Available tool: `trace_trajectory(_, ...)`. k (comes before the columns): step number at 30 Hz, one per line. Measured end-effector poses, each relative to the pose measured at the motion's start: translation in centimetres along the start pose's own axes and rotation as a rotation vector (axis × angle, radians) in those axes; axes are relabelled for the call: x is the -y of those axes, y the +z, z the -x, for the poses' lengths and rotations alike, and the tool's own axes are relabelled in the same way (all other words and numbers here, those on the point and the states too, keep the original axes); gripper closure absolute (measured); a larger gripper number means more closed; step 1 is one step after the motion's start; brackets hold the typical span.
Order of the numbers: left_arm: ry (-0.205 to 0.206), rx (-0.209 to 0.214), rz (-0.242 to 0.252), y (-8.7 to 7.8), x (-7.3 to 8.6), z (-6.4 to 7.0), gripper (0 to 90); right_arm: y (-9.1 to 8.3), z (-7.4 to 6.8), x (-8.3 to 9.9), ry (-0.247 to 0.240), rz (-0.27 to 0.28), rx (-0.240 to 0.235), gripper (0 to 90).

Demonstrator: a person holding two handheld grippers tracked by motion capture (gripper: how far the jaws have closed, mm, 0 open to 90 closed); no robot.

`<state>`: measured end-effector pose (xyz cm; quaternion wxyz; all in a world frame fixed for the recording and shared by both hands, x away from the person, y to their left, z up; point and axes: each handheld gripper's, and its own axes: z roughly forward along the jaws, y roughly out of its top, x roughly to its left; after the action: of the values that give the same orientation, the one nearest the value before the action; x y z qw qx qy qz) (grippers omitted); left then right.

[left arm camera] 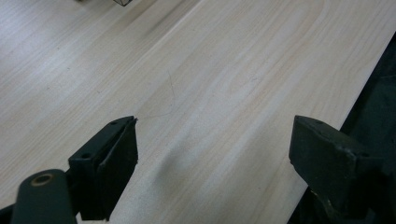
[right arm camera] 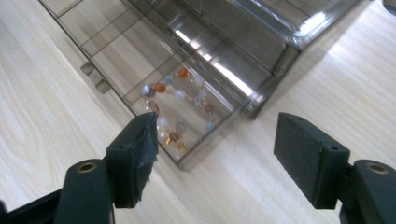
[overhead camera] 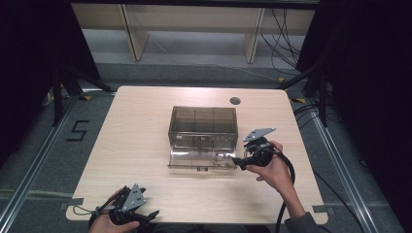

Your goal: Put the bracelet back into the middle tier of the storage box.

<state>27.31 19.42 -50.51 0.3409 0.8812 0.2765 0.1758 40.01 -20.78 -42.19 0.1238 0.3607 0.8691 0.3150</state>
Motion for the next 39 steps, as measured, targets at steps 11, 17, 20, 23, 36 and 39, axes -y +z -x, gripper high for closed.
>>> trace_trajectory(11,0.01,-0.001,0.002,-0.1,0.0,0.1,15.4,-0.3,0.0,2.5,0.038,0.046,-0.032,29.1)
trace_trajectory(17,0.001,0.005,0.006,-0.1,0.0,0.2,15.4,-0.3,-0.2,3.6,0.043,0.067,-0.033,28.1)
trace_trajectory(20,-0.001,-0.001,0.01,-0.2,0.0,0.2,15.4,-0.2,-0.3,4.1,0.055,0.087,-0.035,28.1)
trace_trajectory(23,0.0,-0.006,0.009,-0.2,0.0,0.1,15.4,-0.5,-0.4,4.2,0.056,0.079,-0.045,28.1)
trace_trajectory(36,0.004,-0.003,0.004,-0.2,0.0,0.2,15.4,-0.5,-1.2,5.0,0.06,0.121,-0.062,25.6)
trace_trajectory(39,0.013,-0.005,-0.001,-0.2,0.0,0.1,15.4,-0.7,-1.1,5.1,0.044,0.098,-0.068,25.0)
